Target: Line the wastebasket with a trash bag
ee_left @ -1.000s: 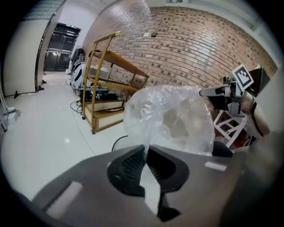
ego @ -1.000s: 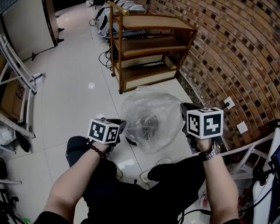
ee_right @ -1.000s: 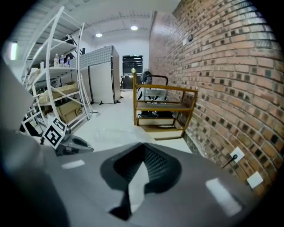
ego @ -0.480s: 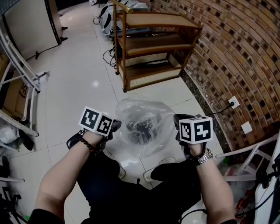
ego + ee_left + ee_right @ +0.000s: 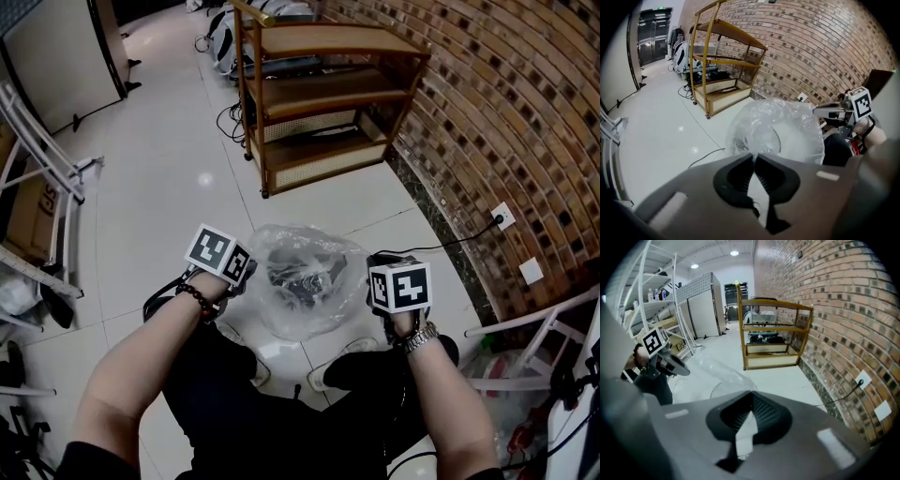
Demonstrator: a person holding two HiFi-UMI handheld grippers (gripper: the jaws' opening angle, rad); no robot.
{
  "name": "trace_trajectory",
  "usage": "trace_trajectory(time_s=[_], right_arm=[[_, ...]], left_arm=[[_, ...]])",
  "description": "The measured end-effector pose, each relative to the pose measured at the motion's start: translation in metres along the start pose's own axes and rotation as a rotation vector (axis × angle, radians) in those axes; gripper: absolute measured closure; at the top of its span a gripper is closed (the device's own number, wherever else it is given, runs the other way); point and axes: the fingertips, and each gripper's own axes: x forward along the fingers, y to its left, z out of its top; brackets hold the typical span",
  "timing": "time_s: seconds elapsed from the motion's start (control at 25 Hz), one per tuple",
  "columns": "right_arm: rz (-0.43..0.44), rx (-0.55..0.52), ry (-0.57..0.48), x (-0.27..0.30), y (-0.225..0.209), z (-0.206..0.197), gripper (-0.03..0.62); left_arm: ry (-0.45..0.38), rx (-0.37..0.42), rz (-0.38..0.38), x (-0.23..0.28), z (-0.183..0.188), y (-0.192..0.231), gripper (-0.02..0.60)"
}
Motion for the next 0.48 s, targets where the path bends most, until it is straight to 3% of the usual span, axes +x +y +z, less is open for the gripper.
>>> trace_trajectory(time_s=[0.48], right_arm=[[-0.069,-0.078,0.016,0.047,-0.017,-0.023,0.592]], left_arm=[[0.064,0.031,0.055,0.047,0.010,0.016,0.571]])
